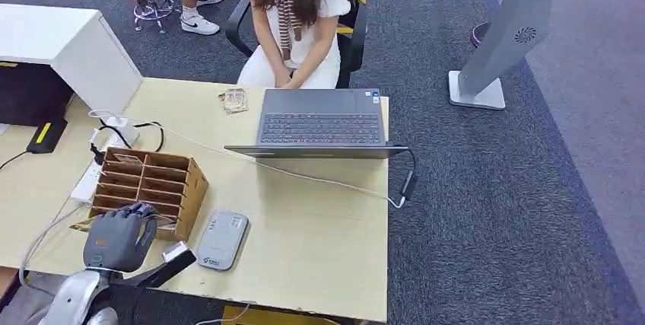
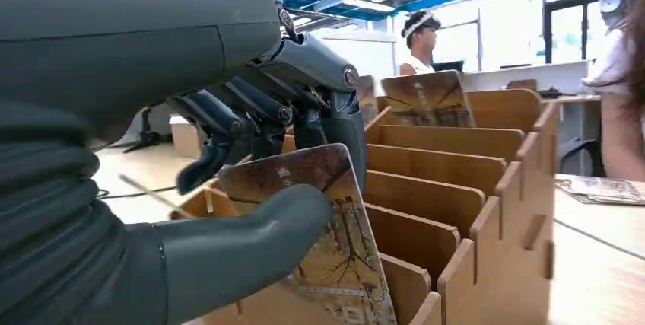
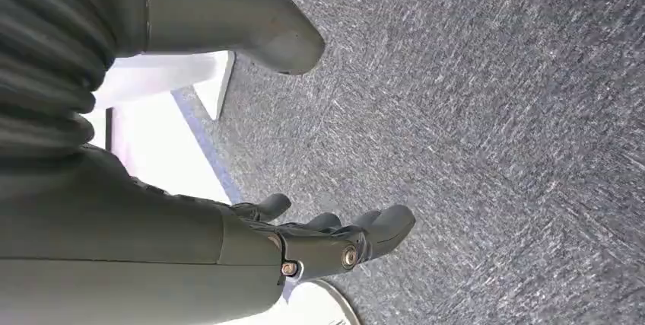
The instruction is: Pass the card to the sensor for recognition and then transmit it.
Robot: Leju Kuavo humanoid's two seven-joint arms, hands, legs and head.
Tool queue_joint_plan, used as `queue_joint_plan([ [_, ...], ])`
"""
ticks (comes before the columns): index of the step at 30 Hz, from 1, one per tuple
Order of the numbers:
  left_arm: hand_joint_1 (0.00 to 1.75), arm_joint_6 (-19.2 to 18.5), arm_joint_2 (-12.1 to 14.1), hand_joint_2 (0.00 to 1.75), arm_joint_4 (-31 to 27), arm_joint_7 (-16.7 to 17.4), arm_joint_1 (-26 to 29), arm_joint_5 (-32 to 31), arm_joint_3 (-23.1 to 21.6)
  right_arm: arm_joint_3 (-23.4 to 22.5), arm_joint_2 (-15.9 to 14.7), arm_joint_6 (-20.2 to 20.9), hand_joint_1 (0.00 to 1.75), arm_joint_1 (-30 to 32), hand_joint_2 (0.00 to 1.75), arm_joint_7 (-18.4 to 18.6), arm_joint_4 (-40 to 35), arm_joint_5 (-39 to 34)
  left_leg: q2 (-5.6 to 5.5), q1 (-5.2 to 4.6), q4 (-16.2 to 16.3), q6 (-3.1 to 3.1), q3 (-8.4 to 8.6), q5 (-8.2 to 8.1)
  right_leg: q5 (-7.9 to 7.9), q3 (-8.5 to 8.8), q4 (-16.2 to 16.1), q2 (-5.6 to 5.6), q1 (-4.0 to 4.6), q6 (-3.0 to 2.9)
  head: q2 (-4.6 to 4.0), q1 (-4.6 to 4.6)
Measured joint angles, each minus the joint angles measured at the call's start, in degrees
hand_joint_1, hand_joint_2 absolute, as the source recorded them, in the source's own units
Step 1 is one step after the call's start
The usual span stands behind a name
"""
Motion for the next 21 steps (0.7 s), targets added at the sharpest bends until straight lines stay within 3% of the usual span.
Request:
queue_joint_plan([
  [8,1.75,1.4,-0.8,1.75,0.0,0.4,-0.1,-0.1,0.0,0.0,0.0,0.1,0.0,0.0,1.75,0.2,0.0,0.0,0.0,0.0,0.0,0.0,0.0,0.0,0.0,0.0,0.0,0.0,0.0,0.0,0.0,0.0],
  [14,1.75,6.7,-1.7,1.75,-1.3,-2.7,0.3,1.5,0.0,0.0,0.0,-0.1,0.0,0.0,1.75,0.2,0.0,0.7,0.0,0.0,0.0,0.0,0.0,0.0,0.0,0.01,0.0,0.0,0.0,0.0,0.0,0.02],
  [21,1.75,15.4,-3.1,1.75,-10.0,-8.8,3.2,4.8,0.0,0.0,0.0,-0.5,0.0,0.3,1.75,-0.2,0.0,0.9,0.0,0.0,0.0,-0.01,-0.01,-0.06,-0.01,0.0,0.0,-0.01,0.0,0.0,0.0,0.0],
])
